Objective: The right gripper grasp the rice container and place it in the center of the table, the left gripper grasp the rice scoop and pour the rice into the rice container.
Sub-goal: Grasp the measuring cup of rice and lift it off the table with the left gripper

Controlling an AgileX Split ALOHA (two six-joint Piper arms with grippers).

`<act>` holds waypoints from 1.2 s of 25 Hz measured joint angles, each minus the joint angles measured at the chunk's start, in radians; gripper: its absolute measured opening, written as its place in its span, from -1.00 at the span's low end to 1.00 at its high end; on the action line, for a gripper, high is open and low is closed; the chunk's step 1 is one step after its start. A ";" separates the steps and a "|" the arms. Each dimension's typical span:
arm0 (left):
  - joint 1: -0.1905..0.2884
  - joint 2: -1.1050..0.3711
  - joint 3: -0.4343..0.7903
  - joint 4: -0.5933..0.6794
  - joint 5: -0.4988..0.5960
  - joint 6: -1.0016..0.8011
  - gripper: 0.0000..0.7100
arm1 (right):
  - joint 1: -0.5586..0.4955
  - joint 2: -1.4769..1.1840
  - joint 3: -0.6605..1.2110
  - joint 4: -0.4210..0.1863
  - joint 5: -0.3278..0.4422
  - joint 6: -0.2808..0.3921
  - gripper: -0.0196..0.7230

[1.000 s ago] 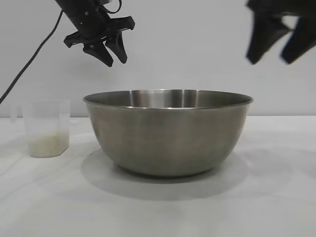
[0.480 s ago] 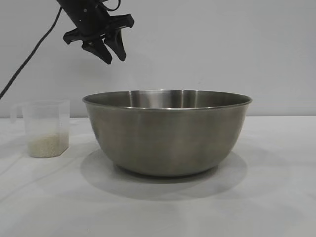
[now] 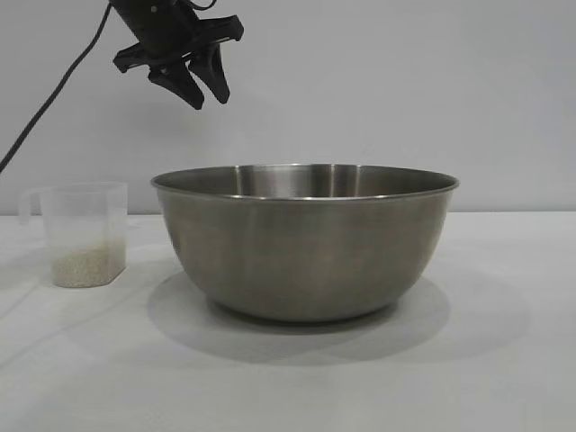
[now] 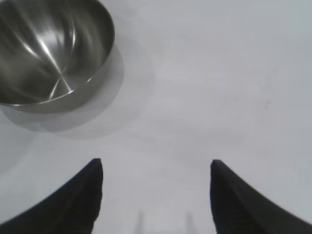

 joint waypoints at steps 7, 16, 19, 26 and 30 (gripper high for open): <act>0.000 -0.002 0.000 0.006 0.010 -0.002 -0.23 | -0.034 -0.070 0.000 -0.038 0.153 0.001 0.23; 0.000 -0.005 0.000 0.020 0.018 -0.002 -0.23 | -0.036 -0.254 0.000 -0.228 0.186 0.240 0.09; 0.000 -0.005 0.000 0.020 0.019 -0.002 -0.23 | -0.036 -0.327 0.000 -0.235 0.188 0.252 0.09; 0.000 -0.005 0.000 0.039 0.023 -0.002 -0.23 | -0.036 -0.390 0.039 -0.237 0.174 0.260 0.09; 0.000 -0.009 0.000 0.045 0.023 -0.002 -0.23 | -0.036 -0.390 0.039 -0.238 0.173 0.260 0.09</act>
